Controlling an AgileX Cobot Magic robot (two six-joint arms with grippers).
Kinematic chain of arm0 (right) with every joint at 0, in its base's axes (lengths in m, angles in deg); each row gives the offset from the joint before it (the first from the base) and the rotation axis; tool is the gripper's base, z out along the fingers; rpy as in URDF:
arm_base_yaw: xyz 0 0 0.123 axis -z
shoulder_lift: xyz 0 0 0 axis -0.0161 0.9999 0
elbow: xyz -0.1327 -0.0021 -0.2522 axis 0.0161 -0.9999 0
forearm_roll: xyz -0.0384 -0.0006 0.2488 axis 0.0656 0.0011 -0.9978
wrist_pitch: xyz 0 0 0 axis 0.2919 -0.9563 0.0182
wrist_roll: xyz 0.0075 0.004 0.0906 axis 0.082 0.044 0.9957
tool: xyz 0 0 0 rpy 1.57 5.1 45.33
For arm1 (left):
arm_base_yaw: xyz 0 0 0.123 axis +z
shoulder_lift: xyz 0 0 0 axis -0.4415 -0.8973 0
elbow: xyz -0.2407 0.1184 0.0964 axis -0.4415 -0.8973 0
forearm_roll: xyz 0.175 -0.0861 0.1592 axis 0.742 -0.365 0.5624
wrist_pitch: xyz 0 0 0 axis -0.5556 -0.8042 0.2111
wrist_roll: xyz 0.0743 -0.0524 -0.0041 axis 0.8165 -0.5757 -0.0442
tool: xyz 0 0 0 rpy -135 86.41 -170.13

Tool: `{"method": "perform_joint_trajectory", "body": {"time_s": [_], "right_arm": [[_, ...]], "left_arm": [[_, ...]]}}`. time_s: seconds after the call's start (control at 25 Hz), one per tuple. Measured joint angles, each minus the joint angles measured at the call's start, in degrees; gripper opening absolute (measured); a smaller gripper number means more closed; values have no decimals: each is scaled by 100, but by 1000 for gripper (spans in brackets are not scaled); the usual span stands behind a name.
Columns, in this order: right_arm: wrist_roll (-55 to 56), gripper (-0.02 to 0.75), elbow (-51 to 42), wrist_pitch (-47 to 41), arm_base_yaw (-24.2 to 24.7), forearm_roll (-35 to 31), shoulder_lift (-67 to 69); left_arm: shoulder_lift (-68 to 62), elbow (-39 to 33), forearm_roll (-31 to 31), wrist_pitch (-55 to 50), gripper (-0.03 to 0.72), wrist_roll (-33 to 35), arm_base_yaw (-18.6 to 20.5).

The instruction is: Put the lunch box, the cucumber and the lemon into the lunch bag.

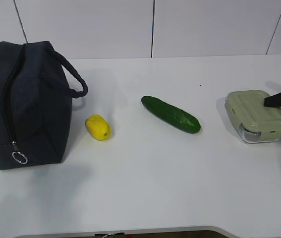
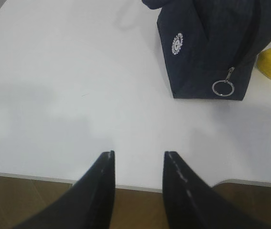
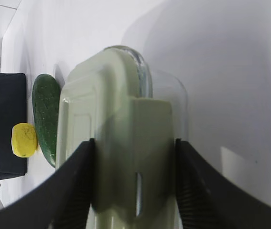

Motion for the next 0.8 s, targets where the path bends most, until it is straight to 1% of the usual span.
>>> {"method": "perform_joint_trajectory", "body": {"time_s": [0.2,0.56,0.8], "right_arm": [[20,375,0,39,0,23,-74],[184,374,-23,162,-9,90,-264],[239,374,-23,196,-161,90,-432]], "left_arm": [[-263,0,0,2,242,0,0],[-283,0,10,2,242,11,0],[-283,277,37,2,242,19,0]]}}
